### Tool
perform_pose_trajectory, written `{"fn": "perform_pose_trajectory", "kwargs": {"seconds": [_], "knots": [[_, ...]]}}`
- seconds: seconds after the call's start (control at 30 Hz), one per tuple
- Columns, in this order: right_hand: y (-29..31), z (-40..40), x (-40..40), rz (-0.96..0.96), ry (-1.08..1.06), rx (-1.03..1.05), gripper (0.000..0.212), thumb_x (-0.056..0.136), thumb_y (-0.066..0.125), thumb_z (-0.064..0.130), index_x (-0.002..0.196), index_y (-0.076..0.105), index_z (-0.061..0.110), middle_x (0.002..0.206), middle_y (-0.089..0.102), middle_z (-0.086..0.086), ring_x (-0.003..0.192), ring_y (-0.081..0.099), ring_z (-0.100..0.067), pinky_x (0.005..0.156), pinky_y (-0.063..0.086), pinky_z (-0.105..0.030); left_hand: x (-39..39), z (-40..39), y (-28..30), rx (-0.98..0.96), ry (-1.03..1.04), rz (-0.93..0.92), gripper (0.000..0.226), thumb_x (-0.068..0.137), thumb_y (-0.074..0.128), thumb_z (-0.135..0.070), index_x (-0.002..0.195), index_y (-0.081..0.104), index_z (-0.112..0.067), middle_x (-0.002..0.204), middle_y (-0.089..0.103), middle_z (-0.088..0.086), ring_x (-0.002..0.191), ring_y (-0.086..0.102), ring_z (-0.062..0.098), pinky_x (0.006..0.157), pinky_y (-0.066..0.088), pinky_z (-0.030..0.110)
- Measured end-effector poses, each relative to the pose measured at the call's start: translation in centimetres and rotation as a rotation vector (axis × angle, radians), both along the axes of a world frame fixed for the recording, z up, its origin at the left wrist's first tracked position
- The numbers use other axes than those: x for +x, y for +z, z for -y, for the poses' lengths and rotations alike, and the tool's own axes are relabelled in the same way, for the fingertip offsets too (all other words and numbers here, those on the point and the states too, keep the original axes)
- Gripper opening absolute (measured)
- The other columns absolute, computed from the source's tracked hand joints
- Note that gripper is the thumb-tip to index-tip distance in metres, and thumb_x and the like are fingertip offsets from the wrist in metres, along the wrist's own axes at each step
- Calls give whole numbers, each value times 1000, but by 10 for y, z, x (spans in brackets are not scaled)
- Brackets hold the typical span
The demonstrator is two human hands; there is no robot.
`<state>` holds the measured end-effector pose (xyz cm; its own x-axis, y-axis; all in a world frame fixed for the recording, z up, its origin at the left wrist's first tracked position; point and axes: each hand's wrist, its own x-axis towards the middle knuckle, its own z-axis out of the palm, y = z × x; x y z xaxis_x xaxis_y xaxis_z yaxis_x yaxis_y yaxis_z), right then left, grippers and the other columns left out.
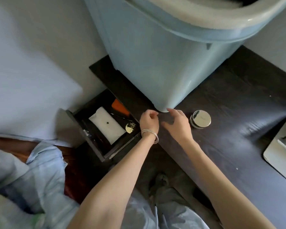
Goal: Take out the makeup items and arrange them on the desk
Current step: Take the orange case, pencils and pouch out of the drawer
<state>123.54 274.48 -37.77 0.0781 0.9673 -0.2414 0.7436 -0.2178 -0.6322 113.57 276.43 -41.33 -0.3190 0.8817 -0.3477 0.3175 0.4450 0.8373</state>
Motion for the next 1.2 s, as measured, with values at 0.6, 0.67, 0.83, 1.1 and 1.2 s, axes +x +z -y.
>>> {"fn": "perform_pose_trajectory", "kwargs": {"seconds": [0.6, 0.67, 0.83, 1.1, 1.2], "knots": [[-144, -54, -195, -38, 82, -494, 84, 75, 76, 15, 146, 30, 10, 145, 39, -14, 132, 41, -28, 106, 37, -35, -204, -30, -90, -521, -227, 157, 42, 88, 47, -5, 129, 52, -8, 129, 55, 12, 118, 52, 29, 101, 43, 37], [-171, -65, -197, 70, 121, -518, 81, 75, 75, 11, 144, 33, 11, 144, 38, -14, 128, 44, -29, 103, 43, -37, -207, -35, -112, -565, -265, 174, 38, 89, 46, -5, 126, 53, -3, 127, 56, 15, 114, 52, 31, 99, 42, 37], [-218, -76, -195, 366, 308, -619, 76, 79, 70, 11, 144, 31, 16, 145, 29, -14, 130, 39, -35, 102, 42, -45, -211, -44, -148, -647, -264, 260, 15, 92, 46, -5, 91, 60, -10, 83, 50, 7, 91, 45, 23, 81, 42, 34], [-251, -85, -204, 655, 445, -630, 79, 83, 65, 11, 144, 20, 32, 149, 7, -18, 124, 39, -42, 83, 48, -41, -212, -54, -174, -713, -201, 373, 30, 94, 42, -1, 122, 52, 1, 86, 49, 9, 76, 46, 24, 84, 37, 31], [-253, -89, -203, 667, 417, -542, 74, 78, 71, 15, 136, 28, 29, 143, 17, -19, 119, 42, -43, 74, 50, -39, -217, -55, -175, -754, -213, 380, 45, 92, 46, -2, 136, 40, -3, 108, 58, 19, 98, 58, 30, 95, 43, 32]]}}
